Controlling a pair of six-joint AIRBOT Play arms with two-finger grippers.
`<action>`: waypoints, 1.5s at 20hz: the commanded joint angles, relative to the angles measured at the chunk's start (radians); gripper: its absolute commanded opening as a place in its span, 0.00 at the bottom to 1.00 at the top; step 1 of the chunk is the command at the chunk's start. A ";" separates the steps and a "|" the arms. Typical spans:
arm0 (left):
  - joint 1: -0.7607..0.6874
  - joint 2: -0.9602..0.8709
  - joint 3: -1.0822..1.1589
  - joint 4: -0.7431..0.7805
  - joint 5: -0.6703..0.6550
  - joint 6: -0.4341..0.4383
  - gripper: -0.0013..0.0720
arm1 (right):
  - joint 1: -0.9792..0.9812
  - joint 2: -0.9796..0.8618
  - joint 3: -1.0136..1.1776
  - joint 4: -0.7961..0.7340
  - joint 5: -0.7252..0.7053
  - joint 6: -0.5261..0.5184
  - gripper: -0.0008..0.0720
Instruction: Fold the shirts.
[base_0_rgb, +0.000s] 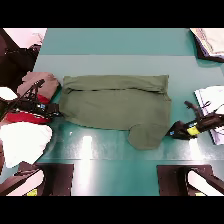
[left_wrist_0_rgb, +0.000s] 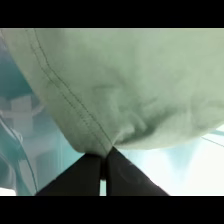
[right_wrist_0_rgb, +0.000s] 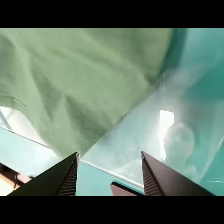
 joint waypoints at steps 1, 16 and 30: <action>0.000 0.003 0.003 -0.005 0.002 0.005 0.05 | 0.118 0.006 -0.090 0.084 -0.105 0.034 0.63; 0.000 0.028 0.003 -0.004 -0.070 0.048 0.05 | 0.156 0.029 -0.065 0.035 -0.107 0.037 0.03; 0.000 0.369 -0.094 -0.092 -0.295 -0.037 0.05 | -0.033 0.426 0.195 -0.100 0.167 0.092 0.03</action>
